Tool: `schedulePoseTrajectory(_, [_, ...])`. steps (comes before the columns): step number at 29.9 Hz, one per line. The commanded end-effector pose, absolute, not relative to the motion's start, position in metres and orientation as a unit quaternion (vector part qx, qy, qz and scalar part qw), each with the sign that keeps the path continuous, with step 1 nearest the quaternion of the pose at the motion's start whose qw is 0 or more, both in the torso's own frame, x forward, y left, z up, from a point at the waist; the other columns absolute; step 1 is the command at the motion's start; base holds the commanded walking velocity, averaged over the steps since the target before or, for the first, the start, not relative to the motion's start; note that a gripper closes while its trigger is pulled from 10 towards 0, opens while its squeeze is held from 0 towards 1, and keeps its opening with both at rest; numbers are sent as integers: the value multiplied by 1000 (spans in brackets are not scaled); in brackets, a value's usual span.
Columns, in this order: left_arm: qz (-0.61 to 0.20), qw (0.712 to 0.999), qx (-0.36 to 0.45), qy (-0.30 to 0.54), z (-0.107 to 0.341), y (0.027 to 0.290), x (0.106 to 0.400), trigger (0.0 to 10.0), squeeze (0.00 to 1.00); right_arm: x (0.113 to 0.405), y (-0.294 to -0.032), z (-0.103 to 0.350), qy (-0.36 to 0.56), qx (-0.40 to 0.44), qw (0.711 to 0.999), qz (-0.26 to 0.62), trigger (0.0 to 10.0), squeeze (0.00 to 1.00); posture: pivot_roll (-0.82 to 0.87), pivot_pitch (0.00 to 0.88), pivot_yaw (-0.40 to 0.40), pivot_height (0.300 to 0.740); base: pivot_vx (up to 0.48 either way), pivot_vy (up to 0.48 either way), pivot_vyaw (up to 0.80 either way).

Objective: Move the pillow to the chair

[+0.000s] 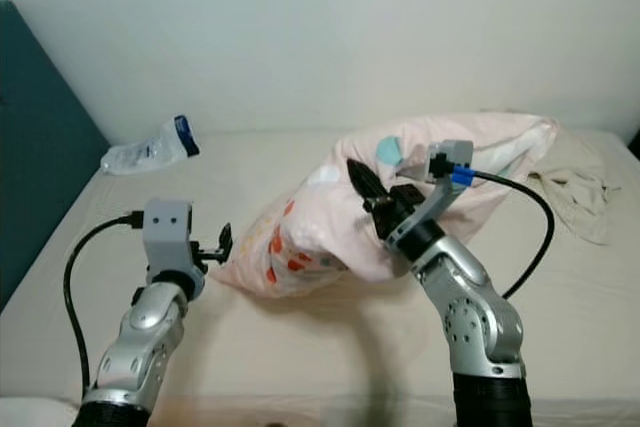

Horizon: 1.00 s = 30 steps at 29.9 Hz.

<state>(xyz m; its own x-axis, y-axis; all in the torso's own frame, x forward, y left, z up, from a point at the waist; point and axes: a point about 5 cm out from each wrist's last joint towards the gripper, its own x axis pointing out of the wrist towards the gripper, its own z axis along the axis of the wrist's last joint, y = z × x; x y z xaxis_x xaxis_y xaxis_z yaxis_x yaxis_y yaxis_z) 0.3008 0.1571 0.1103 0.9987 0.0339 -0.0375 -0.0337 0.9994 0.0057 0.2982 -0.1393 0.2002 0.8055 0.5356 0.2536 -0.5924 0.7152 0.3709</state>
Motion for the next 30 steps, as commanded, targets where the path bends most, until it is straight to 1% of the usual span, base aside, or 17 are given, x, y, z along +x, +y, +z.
schedulePoseTrajectory(1, [24, 999, 11, 33, 102, 161, 298, 10000, 0, 298, -134, 203, -73, 221, 920, 315, 10000, 0, -50, 42, 23, 740, 0, 0, 763])
schedulePoseTrajectory(25, [13, 998, 50, 29, 103, 161, 297, 10000, 0, 298, -134, 201, -71, 223, 922, 308, 10000, 0, -48, 46, 26, 740, 0, 0, 760])
schedulePoseTrajectory(30, [10, 998, 54, 31, 102, 160, 296, 10000, 0, 297, -133, 203, -76, 228, 918, 314, 10000, 0, -48, 48, 26, 740, 0, 0, 758])
